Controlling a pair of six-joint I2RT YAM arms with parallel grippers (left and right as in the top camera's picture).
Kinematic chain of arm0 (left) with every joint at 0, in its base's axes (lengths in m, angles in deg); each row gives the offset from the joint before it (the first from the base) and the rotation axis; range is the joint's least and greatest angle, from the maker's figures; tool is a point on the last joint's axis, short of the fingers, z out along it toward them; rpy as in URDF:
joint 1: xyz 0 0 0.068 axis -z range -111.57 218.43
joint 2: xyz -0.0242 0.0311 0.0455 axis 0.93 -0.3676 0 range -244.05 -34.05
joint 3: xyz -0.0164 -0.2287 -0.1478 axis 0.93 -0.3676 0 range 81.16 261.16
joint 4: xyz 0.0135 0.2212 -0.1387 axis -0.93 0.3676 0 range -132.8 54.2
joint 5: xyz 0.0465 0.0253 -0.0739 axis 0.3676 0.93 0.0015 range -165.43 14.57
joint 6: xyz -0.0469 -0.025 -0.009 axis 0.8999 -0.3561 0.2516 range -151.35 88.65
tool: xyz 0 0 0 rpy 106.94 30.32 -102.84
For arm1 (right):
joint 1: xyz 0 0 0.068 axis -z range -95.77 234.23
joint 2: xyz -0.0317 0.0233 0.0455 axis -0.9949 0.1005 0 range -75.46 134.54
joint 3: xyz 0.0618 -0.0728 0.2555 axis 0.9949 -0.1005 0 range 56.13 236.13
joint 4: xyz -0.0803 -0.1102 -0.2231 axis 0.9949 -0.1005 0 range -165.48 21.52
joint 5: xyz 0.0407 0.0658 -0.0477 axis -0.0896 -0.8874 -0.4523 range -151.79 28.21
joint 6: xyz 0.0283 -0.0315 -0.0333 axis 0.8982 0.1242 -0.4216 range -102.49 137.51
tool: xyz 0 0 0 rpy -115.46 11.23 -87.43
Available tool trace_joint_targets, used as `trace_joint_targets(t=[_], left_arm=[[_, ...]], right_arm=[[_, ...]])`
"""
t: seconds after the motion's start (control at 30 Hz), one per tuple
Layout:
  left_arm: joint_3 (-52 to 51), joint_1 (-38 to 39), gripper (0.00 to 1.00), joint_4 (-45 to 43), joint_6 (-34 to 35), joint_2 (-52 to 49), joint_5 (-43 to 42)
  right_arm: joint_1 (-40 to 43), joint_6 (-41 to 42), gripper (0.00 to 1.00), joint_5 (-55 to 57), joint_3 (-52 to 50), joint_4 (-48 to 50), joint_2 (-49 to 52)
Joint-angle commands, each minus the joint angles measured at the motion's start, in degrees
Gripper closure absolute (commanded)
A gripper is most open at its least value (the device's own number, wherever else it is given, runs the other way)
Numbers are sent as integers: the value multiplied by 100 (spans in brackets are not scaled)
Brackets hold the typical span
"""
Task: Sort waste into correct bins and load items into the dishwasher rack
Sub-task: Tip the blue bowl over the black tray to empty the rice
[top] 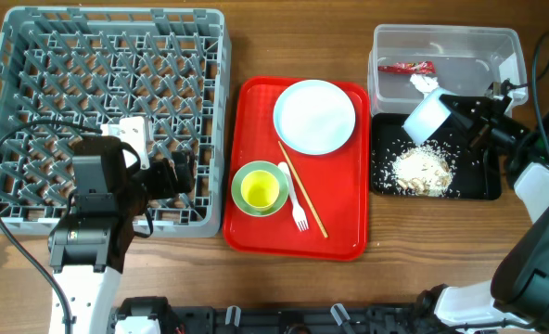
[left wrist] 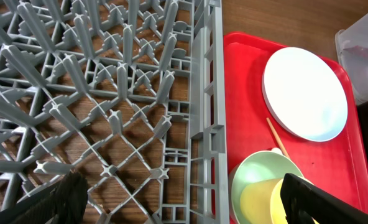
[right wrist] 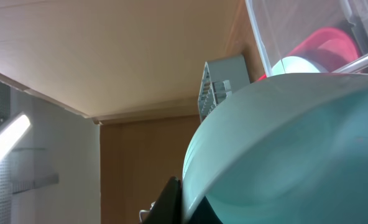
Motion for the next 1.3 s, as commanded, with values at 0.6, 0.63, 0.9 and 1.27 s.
trace_joint_targets(t=[0.6, 0.63, 0.9, 1.27], left_arm=[[92, -17, 0, 13, 35, -2, -92], [92, -17, 0, 9, 35, -2, -92], [92, -17, 0, 9, 35, -2, -94], [92, -17, 0, -4, 33, -2, -92]], right_arm=[[-103, -1189, 96, 160, 0, -1434, -42], [-103, -1113, 96, 184, 0, -1456, -42], [-105, -1314, 96, -476, 0, -546, -42], [-151, -131, 96, -310, 0, -446, -42]])
